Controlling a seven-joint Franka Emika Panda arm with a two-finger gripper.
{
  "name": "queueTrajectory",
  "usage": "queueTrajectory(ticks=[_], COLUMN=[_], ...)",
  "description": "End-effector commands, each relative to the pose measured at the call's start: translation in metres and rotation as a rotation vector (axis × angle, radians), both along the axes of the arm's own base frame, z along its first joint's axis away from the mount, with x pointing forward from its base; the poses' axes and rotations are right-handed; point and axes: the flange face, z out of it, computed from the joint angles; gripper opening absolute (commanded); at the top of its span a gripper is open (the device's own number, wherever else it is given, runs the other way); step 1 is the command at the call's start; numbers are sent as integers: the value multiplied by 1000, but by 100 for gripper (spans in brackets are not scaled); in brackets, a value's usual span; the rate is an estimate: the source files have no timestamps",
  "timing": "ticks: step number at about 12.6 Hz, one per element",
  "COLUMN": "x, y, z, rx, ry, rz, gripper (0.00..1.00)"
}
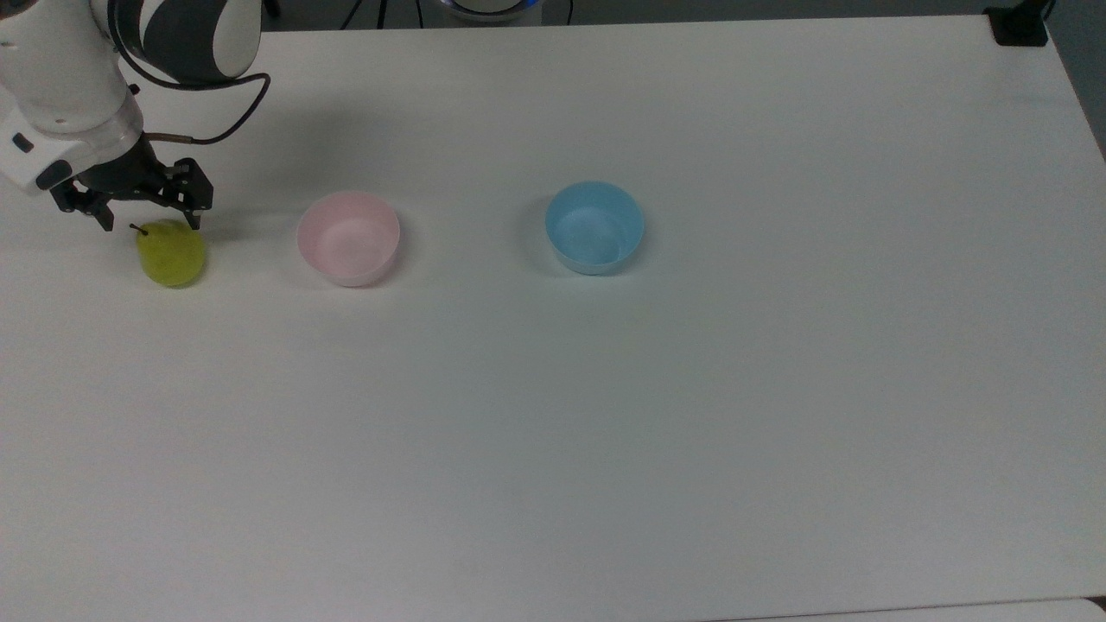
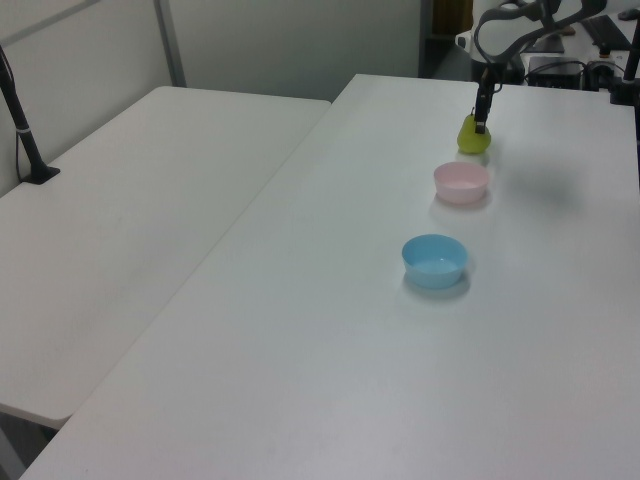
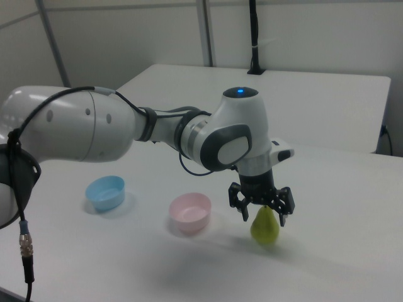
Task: Place the pear in the bowl
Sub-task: 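Close the gripper around the yellow-green pear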
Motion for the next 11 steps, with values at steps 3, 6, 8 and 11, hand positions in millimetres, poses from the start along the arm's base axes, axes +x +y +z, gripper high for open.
queueTrajectory(ticks=[3, 6, 8, 11], x=[9, 9, 8, 5], y=[4, 5, 5, 11], z=[-29, -29, -25, -4], rx=[-3, -4, -4, 3], ry=[-23, -26, -25, -18], rz=[37, 40, 38, 5], gripper=[85, 43, 36, 36])
